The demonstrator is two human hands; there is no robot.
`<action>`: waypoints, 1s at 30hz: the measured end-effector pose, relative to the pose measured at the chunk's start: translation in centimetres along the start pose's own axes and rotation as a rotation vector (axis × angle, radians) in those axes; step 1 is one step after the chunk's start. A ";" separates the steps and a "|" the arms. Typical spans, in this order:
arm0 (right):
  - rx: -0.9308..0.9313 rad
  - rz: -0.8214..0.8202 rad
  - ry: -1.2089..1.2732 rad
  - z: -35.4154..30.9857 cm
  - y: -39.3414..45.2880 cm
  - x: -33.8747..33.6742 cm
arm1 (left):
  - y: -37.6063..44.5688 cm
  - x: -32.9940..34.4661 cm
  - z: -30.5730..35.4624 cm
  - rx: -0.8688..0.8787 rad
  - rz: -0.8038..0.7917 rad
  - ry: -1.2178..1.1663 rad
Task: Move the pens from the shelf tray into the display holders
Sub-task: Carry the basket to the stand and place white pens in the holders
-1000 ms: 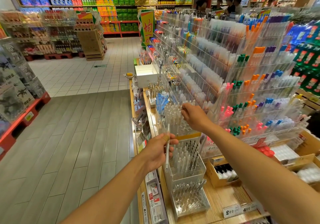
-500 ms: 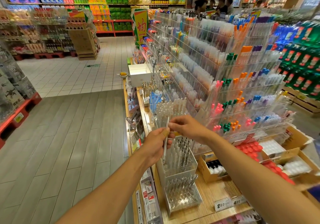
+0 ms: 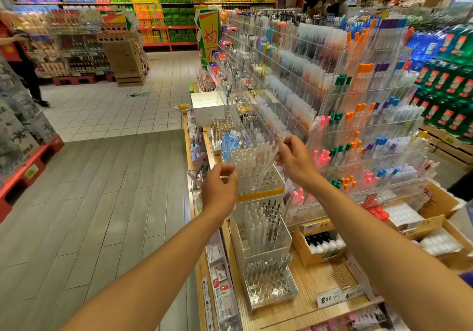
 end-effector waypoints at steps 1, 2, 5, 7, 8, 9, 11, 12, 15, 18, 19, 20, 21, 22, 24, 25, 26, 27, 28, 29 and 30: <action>-0.030 0.001 -0.062 -0.1 0.2 0.0 | 0.4 -0.2 0.4 0.054 0.027 0.025; -0.050 -0.012 -0.117 -0.1 0.3 0.1 | 0.8 -0.4 0.8 0.100 0.041 0.052; -0.077 -0.069 -0.235 0.4 0.3 1.3 | 1.7 -0.2 1.7 0.186 0.019 0.142; -0.110 -0.100 -0.308 0.5 0.4 2.2 | 2.1 0.1 1.8 0.217 -0.020 0.186; -0.132 -0.120 -0.345 0.6 0.4 2.6 | 2.3 0.3 1.8 0.223 -0.036 0.204; -0.148 -0.145 -0.380 0.7 0.4 3.1 | 2.5 0.4 1.7 0.225 -0.047 0.221; -0.156 -0.194 -0.449 0.8 0.4 3.8 | 2.7 0.6 1.6 0.217 -0.054 0.242; -0.152 -0.215 -0.479 1.0 0.4 4.1 | 2.9 0.7 1.4 0.205 -0.055 0.238; -0.121 -0.261 -0.501 1.3 0.4 4.4 | 3.2 0.8 1.0 0.153 -0.064 0.192; -0.085 -0.277 -0.508 1.2 0.5 4.5 | 3.3 0.9 0.5 0.124 -0.076 0.181; -0.067 -0.287 -0.520 1.2 0.5 4.5 | 3.3 0.9 0.4 0.114 -0.077 0.176; -0.052 -0.296 -0.532 1.1 0.5 4.6 | 3.3 0.9 0.3 0.103 -0.077 0.169; -0.044 -0.304 -0.546 1.1 0.6 4.7 | 3.3 0.9 0.2 0.089 -0.079 0.161; -0.043 -0.310 -0.563 1.0 0.6 4.8 | 3.2 0.9 0.1 0.075 -0.080 0.154; -0.046 -0.309 -0.594 0.8 0.7 4.9 | 3.2 0.8 0.0 0.043 -0.078 0.141; -0.044 -0.300 -0.604 0.8 0.7 4.8 | 3.1 0.8 -0.1 0.024 -0.079 0.139; -0.040 -0.293 -0.614 0.8 0.7 4.7 | 3.0 0.7 -0.2 0.005 -0.087 0.142; -0.029 -0.293 -0.627 0.8 0.6 4.6 | 2.8 0.6 -0.3 -0.013 -0.103 0.144; -0.017 -0.304 -0.637 1.0 0.5 4.6 | 2.5 0.5 -0.3 -0.028 -0.125 0.147; -0.004 -0.317 -0.632 1.2 0.4 4.5 | 2.2 0.4 -0.4 -0.042 -0.149 0.150; 0.007 -0.321 -0.610 1.5 0.2 4.4 | 1.8 0.3 -0.4 -0.055 -0.170 0.149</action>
Point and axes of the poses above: each hand's wrist, its own y-axis towards the middle knuckle, its own x-axis out of the palm, z = x × y, the point moved 5 cm from there along y, towards the middle knuckle, and after that the axes turned 5 degrees about -x, right-handed, at the moved point
